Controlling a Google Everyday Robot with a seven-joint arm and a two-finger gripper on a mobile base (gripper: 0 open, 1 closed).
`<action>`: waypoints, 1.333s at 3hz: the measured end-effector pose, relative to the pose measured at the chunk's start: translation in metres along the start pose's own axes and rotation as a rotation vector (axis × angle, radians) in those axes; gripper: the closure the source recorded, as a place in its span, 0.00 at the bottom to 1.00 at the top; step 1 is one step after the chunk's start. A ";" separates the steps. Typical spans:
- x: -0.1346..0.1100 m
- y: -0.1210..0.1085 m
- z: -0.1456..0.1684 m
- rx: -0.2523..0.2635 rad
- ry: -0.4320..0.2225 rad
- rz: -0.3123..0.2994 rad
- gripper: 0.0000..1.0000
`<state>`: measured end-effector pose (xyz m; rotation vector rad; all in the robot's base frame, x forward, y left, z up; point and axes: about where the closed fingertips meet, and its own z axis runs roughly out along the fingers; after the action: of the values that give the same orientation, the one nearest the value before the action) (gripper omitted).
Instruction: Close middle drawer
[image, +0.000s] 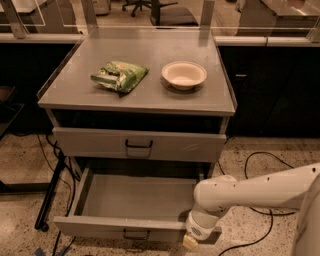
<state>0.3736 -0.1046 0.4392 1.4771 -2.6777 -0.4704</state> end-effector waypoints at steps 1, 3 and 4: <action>0.008 -0.007 0.015 0.002 0.012 0.029 1.00; 0.007 -0.016 0.025 0.023 0.031 0.043 0.82; 0.007 -0.016 0.025 0.023 0.031 0.043 0.57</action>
Offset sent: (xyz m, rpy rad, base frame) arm 0.0152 -0.0084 -0.0417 -0.0800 -0.0038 -0.0472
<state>0.3788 -0.1123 0.4100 1.4172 -2.6937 -0.4128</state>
